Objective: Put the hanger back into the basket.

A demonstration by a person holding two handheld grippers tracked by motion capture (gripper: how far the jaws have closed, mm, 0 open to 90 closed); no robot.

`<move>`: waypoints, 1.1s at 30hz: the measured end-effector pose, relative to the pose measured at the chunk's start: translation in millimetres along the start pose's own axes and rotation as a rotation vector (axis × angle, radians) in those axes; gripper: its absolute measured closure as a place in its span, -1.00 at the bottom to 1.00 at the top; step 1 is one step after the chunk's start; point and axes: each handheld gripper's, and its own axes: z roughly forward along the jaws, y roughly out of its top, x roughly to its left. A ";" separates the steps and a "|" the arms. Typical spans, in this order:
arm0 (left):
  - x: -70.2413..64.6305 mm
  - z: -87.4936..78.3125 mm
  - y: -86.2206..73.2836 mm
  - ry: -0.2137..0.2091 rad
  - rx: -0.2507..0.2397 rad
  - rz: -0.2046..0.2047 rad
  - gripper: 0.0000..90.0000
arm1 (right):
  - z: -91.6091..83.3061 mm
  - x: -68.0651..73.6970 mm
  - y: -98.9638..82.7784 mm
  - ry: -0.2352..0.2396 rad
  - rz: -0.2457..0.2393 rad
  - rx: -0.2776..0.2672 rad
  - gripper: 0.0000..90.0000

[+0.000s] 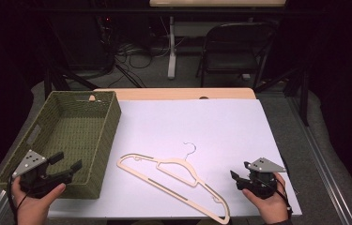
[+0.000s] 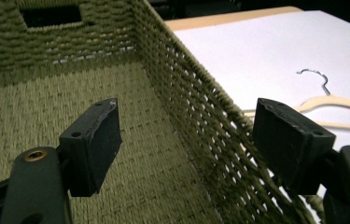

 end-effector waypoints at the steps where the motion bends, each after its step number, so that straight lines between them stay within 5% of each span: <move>1: 0.6 -0.3 -0.5 0.003 -0.003 -0.003 -0.47 | -0.1 0.0 1.0 -0.001 -0.004 0.012 -0.16; 11: 5.9 -2.5 0.3 -0.022 -0.033 -0.027 -0.51 | 4.2 1.3 9.6 0.039 -0.039 0.115 -0.14; 15: 3.4 0.1 3.2 -0.038 -0.025 -0.009 -0.52 | 4.8 -0.1 23.3 0.084 -0.066 0.209 -0.16; 22: -0.2 -1.9 3.8 -0.043 -0.033 -0.005 -0.52 | 8.4 -0.8 46.2 0.122 -0.090 0.272 -0.18; 23: -1.5 -3.5 4.5 -0.046 -0.033 -0.001 -0.52 | 11.2 1.3 53.2 0.120 -0.145 0.309 -0.17; 33: -9.0 -4.0 6.2 -0.057 -0.031 0.019 -0.53 | 17.3 18.5 73.5 0.182 -0.260 0.450 -0.19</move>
